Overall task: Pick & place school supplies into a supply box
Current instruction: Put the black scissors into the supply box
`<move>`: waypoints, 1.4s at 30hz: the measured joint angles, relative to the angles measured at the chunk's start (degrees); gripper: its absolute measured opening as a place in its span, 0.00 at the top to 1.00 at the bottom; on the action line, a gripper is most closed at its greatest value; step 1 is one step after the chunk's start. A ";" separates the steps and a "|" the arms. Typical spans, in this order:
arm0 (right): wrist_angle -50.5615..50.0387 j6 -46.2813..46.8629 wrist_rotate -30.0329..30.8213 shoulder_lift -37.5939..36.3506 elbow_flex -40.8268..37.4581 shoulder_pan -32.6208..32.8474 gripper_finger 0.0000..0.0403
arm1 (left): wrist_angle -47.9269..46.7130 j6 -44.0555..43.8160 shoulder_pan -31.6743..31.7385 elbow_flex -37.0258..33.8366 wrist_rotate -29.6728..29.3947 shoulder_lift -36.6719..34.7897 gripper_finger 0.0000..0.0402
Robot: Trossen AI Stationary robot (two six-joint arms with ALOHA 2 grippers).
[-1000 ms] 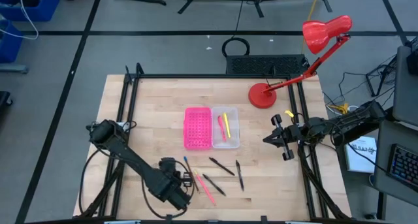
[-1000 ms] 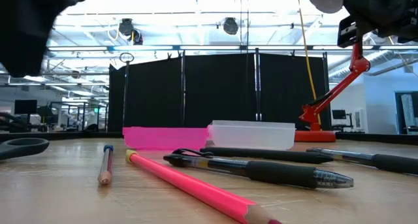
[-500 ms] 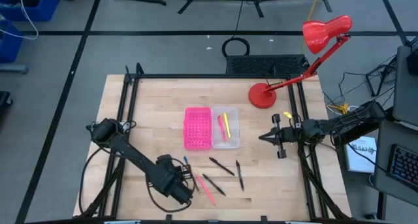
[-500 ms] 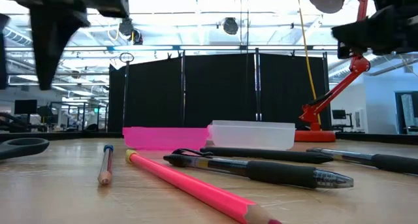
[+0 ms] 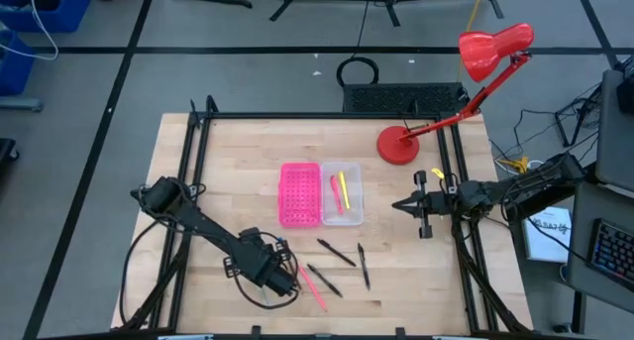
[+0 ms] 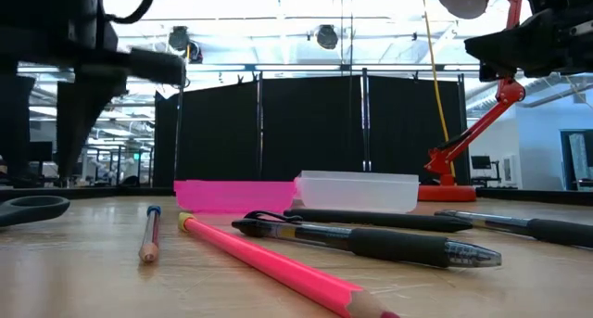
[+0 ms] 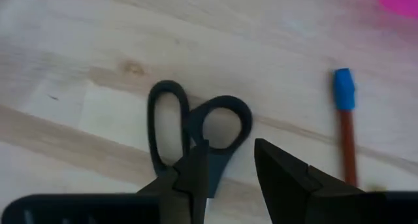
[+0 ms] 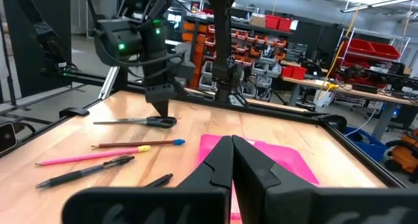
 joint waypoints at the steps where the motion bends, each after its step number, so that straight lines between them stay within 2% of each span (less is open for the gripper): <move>1: -0.09 0.03 0.00 0.00 0.00 0.00 1.00 | -0.03 -0.24 -0.21 -0.50 0.54 0.00 0.68; 21: -2.23 3.23 -0.04 0.02 0.00 0.02 1.00 | 9.06 0.01 -1.05 -10.73 1.65 -0.09 0.68; 28: -3.41 3.23 -0.17 0.04 0.00 0.04 1.00 | 15.05 2.97 -1.57 -15.68 -0.34 -0.80 0.68; 34: -4.07 1.92 -0.15 0.04 0.00 0.04 1.00 | 16.13 8.64 -1.53 -16.37 -0.81 -0.92 0.69; 36: -4.24 1.68 -0.13 0.04 0.00 0.04 1.00 | 15.81 10.13 -1.63 -16.17 -1.51 -0.90 0.72; 40: -4.24 1.70 -0.15 0.04 0.00 0.04 1.00 | 15.02 11.92 -2.08 -15.48 -3.34 -1.04 0.84; 42: -4.33 1.92 -0.17 0.04 0.00 0.04 1.00 | 14.38 11.70 -2.30 -15.09 -3.96 -1.25 0.84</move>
